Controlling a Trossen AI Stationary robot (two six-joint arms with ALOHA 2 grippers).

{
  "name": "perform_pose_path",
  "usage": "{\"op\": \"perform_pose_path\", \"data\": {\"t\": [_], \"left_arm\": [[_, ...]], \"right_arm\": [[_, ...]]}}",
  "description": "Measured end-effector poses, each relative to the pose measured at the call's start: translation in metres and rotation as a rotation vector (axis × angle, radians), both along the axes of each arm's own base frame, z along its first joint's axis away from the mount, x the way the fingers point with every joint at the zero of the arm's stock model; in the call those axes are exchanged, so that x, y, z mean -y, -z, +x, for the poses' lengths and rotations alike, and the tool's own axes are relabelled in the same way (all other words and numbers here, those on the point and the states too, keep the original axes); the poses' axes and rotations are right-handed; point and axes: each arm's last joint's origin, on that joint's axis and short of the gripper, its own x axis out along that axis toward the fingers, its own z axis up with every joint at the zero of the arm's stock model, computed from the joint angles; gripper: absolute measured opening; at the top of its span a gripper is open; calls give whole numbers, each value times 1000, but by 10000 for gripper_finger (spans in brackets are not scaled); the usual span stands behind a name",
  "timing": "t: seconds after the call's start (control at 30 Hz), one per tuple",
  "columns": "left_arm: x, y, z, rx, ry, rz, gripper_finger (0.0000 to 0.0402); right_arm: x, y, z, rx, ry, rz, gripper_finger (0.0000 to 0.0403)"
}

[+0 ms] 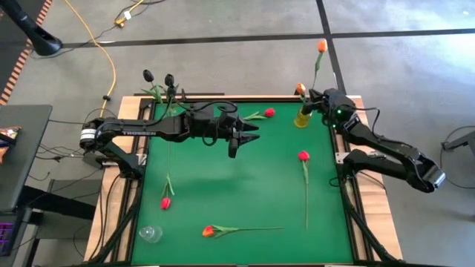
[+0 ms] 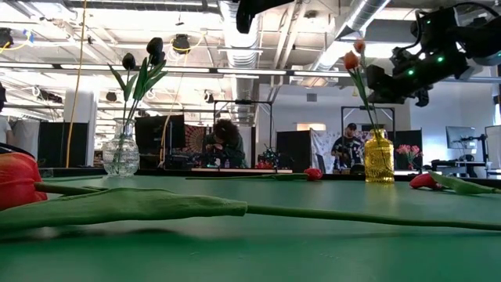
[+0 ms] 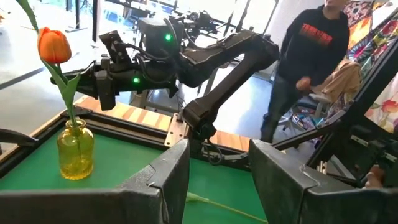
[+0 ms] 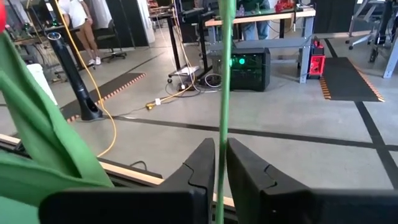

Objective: Sort flowers into vase by color
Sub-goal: Put the top orange flower into the yellow vase, then put the orange flower into the yellow vase

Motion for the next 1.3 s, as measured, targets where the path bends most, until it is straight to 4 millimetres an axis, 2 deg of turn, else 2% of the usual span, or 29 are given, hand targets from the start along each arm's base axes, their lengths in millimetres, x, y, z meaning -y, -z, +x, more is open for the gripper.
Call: {"op": "perform_pose_path", "data": {"t": [0.53,0.93,1.13,1.3], "left_arm": [[1,8,-1,-82,20,-1,153],[1,11,-2,-107,51,6,153],[3,23,-5,-239,95,-1,153],[10,42,-15,-449,199,-62,153]], "right_arm": [[-17,-7,-13,-37,-10,6,73],[-32,-11,-23,-29,-107,10,73],[-44,-15,-25,-3,-219,-1,73],[-60,-24,-21,24,-373,-28,73]]}}
